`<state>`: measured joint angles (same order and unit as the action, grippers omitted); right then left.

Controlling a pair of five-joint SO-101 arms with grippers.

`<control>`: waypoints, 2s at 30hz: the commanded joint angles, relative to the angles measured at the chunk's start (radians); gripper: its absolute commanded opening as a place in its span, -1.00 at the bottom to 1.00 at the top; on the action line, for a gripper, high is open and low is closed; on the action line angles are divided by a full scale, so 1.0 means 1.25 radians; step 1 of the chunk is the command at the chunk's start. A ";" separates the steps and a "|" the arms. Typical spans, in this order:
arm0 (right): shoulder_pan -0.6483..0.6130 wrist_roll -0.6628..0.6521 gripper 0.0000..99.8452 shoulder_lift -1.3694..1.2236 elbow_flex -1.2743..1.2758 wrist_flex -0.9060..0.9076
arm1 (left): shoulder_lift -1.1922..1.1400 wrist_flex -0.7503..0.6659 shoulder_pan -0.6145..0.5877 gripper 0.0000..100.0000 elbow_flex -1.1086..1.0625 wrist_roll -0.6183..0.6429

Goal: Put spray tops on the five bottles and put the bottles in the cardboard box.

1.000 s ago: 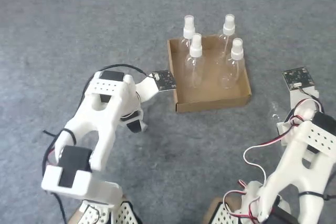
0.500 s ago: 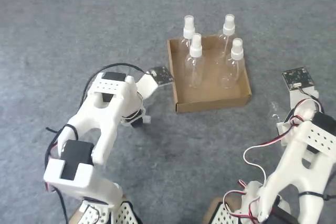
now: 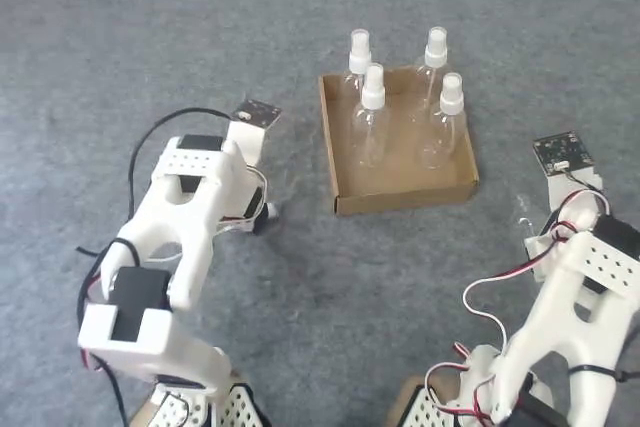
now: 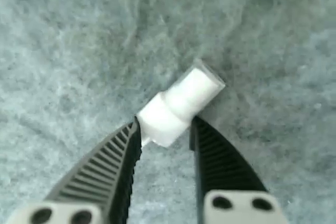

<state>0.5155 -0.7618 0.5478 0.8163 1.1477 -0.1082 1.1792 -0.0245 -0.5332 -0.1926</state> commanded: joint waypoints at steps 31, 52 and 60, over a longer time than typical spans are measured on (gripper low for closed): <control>0.020 -0.043 -0.40 0.046 -0.005 -0.004 | 0.005 -0.069 0.022 -0.80 -0.029 -0.130; 0.085 -0.118 -0.39 0.048 -0.031 0.028 | 0.421 0.268 -0.064 -0.96 0.168 0.052; 0.083 -0.055 -0.26 0.045 -0.141 0.079 | 0.481 0.054 0.028 -0.96 -0.036 0.136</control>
<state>0.6091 -0.8615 0.5478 0.7626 1.2213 0.4427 1.4047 -0.0199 -0.4918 -0.0744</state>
